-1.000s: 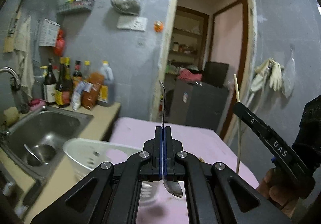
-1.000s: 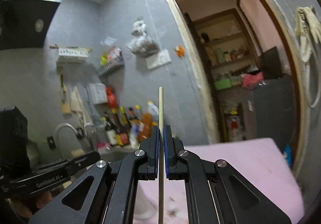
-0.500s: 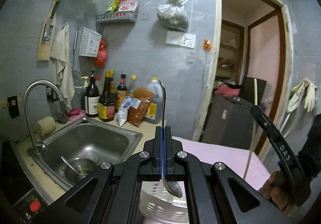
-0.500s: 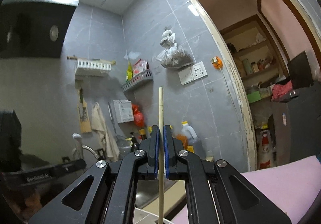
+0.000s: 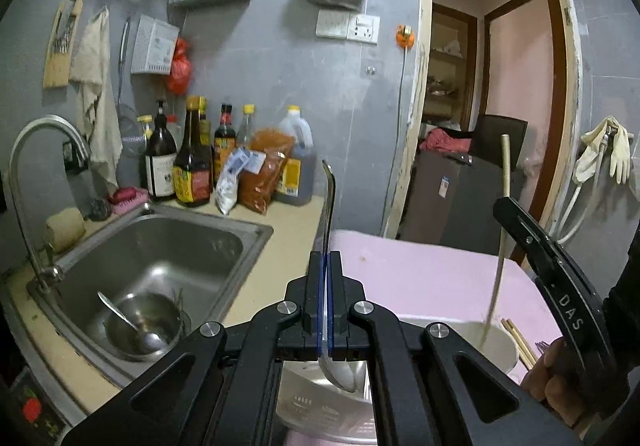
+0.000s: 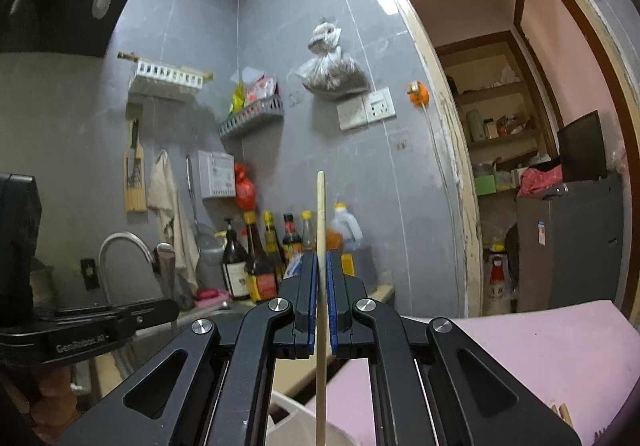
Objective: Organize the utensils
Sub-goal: 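Open the left gripper over the holder while the right gripper releases the chopstick into it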
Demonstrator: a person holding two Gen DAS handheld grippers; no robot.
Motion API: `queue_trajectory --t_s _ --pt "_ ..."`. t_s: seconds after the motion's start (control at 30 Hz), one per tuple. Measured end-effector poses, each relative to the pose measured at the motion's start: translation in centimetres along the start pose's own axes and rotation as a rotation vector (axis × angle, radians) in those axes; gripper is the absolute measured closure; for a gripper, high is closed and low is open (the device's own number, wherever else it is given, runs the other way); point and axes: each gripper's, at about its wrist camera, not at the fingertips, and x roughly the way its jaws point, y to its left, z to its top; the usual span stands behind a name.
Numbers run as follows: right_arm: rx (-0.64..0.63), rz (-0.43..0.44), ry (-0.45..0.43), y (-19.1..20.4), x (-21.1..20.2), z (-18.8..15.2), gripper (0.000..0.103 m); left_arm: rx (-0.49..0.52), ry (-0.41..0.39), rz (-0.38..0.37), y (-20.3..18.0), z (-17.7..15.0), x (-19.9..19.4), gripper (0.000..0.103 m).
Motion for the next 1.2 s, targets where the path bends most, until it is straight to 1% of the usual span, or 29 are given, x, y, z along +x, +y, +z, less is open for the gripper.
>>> queue_trajectory --t_s 0.2,0.33,0.43,0.53,0.6,0.63,0.67,0.7,0.73,0.77,0.83,0.87,0.9,0.93,0.97,1.0,1.03,1.1,1.13,1.2 --pt "-0.003 0.008 0.090 -0.4 -0.4 -1.0 0.100 -0.002 0.062 0.010 0.0 -1.3 1.0 0.103" --pt "-0.012 0.025 0.149 -0.5 -0.6 -1.4 0.100 -0.028 0.098 -0.008 0.1 -1.9 1.3 0.103" --pt "0.006 0.030 0.191 -0.9 -0.9 -1.6 0.099 -0.059 0.107 -0.028 0.2 -2.2 1.2 0.102" --pt "0.010 0.030 0.221 -1.1 -1.2 -1.6 0.099 -0.088 0.110 -0.044 0.2 -2.4 0.9 0.100" --pt "0.009 0.033 0.231 -1.1 -1.5 -1.6 0.097 -0.094 0.100 -0.039 0.0 -2.3 0.6 0.096" --pt "0.008 0.032 0.233 -1.2 -1.7 -1.5 0.096 -0.096 0.095 -0.038 0.0 -2.2 0.4 0.091" --pt "0.010 0.035 0.230 -1.3 -2.0 -1.4 0.094 -0.099 0.085 -0.038 -0.1 -2.1 0.2 0.086" --pt "0.012 0.037 0.224 -1.3 -2.0 -1.4 0.089 -0.099 0.076 -0.033 -0.2 -2.0 0.0 0.081" --pt "0.014 0.035 0.217 -1.4 -2.3 -1.3 0.085 -0.100 0.070 -0.025 -0.3 -1.9 -0.1 0.073" --pt "0.018 0.036 0.206 -1.5 -2.6 -1.0 0.080 -0.102 0.057 -0.015 -0.3 -1.8 -0.4 0.069" --pt "0.019 0.032 0.189 -1.8 -3.2 -0.7 0.079 -0.105 0.042 -0.013 -0.5 -1.5 -0.8 0.068" --pt "0.017 0.025 0.181 -1.9 -3.5 -0.5 0.078 -0.104 0.036 -0.011 -0.7 -1.3 -1.0 0.065" --pt "0.019 0.022 0.174 -2.1 -3.7 -0.3 0.074 -0.104 0.026 -0.011 -0.9 -1.1 -1.3 0.063" --pt "0.024 0.016 0.164 -2.3 -4.1 0.0 0.071 -0.101 0.016 -0.014 -1.2 -0.9 -1.5 0.058" --pt "0.030 0.009 0.152 -2.6 -4.5 0.2 0.063 -0.096 0.006 -0.015 -1.4 -0.8 -1.7 0.050" --pt "0.034 0.002 0.140 -2.8 -4.9 0.5 0.056 -0.087 -0.012 -0.016 -1.8 -0.7 -2.0 0.047" --pt "0.035 -0.007 0.128 -3.1 -5.2 0.7 0.052 -0.073 -0.030 -0.018 -2.3 -0.5 -2.3 0.043" --pt "0.030 -0.032 0.108 -3.7 -6.1 1.4 0.040 -0.044 -0.049 -0.025 -3.3 -0.4 -2.7 0.041" --pt "0.028 -0.041 0.102 -4.0 -6.5 1.6 0.038 -0.032 -0.055 -0.030 -3.7 -0.3 -2.8 0.039" --pt "0.021 -0.058 0.092 -4.6 -7.3 2.2 0.030 -0.017 -0.070 -0.047 -4.7 -0.2 -3.1 0.031"
